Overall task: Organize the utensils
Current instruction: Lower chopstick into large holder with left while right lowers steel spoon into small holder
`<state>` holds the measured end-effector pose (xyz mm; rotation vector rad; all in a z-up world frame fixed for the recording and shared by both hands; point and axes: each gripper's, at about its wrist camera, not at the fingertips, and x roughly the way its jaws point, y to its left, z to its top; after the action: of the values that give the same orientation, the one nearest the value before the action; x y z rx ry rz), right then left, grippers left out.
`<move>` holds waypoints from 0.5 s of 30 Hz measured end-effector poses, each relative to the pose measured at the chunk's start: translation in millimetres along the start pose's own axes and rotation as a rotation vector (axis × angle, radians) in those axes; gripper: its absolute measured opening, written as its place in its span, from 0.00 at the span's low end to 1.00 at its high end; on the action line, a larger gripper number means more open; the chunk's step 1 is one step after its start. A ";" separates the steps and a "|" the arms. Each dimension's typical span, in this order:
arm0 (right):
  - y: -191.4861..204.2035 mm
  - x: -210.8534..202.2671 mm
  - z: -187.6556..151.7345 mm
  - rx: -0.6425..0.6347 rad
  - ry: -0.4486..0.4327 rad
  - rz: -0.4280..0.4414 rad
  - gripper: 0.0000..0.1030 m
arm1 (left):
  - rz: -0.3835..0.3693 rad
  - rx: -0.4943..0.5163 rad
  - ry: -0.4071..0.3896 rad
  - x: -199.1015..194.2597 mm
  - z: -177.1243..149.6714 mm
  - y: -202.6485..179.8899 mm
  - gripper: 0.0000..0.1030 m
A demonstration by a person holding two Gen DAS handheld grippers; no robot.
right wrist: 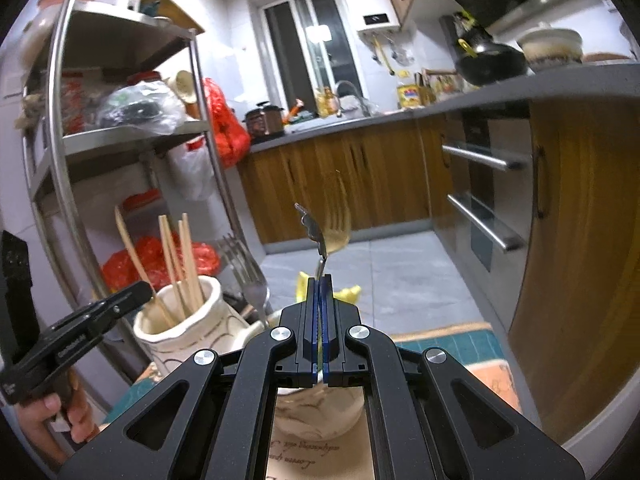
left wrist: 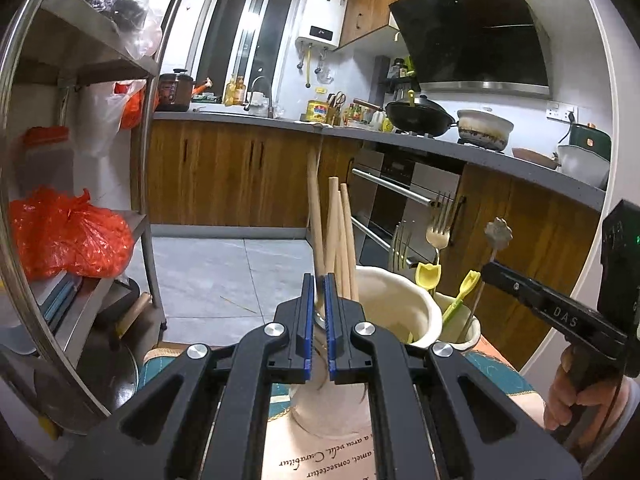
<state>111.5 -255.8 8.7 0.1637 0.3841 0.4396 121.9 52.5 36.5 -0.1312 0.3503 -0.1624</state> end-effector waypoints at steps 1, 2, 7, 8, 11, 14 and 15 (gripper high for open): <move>-1.2 1.7 -1.0 0.009 0.007 -0.007 0.02 | 0.002 0.002 0.001 0.2 0.0 0.0 0.05; -1.9 2.2 -1.9 0.012 0.010 -0.010 0.02 | 0.006 0.005 0.003 0.9 0.5 -0.2 0.05; -4.3 5.8 -3.8 0.026 0.018 -0.008 0.02 | 0.014 0.012 0.005 2.2 2.2 -0.4 0.05; -4.4 6.7 -4.4 0.025 0.019 -0.007 0.02 | 0.015 0.016 0.002 1.7 2.6 -0.9 0.05; -5.8 7.8 -5.5 0.025 0.026 -0.013 0.03 | 0.019 0.021 0.002 1.6 3.0 -1.9 0.06; -8.3 7.7 -5.0 0.033 0.032 -0.010 0.12 | 0.021 0.026 0.001 1.4 2.8 -2.5 0.06; -7.7 7.8 -4.0 0.031 0.030 -0.008 0.16 | 0.022 0.029 0.002 1.0 3.0 -2.7 0.06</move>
<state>119.4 -259.0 0.6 0.1855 0.4211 0.4289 123.5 50.0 39.3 -0.0988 0.3508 -0.1458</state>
